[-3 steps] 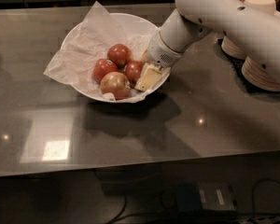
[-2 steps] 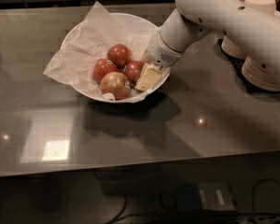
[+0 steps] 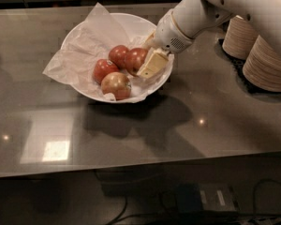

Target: Pick apple from white bowl

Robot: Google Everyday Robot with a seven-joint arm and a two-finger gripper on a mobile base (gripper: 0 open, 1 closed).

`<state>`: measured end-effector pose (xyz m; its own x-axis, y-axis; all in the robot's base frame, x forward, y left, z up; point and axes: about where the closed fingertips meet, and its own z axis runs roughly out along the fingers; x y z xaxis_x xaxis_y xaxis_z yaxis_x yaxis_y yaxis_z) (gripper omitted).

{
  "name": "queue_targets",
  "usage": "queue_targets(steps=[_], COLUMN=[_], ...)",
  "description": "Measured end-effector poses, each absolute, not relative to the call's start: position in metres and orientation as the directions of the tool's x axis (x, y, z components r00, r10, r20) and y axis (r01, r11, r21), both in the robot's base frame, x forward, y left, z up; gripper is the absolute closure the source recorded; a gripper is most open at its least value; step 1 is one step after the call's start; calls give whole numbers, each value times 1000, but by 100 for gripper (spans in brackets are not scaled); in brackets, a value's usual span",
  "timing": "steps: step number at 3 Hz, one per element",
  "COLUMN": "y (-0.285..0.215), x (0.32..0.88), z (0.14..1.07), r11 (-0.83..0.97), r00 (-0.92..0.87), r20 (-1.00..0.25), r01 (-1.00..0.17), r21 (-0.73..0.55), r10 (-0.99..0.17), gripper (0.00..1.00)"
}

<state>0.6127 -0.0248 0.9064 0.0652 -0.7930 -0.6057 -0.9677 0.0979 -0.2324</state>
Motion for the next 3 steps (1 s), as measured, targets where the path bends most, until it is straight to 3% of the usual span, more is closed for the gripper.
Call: queue_targets(steps=[3], y=[-45], x=[611], z=[954], r11=[144], r00=[93], r20=[-686], r01=[-949], r21=[-280], r10=[-722], gripper=[100])
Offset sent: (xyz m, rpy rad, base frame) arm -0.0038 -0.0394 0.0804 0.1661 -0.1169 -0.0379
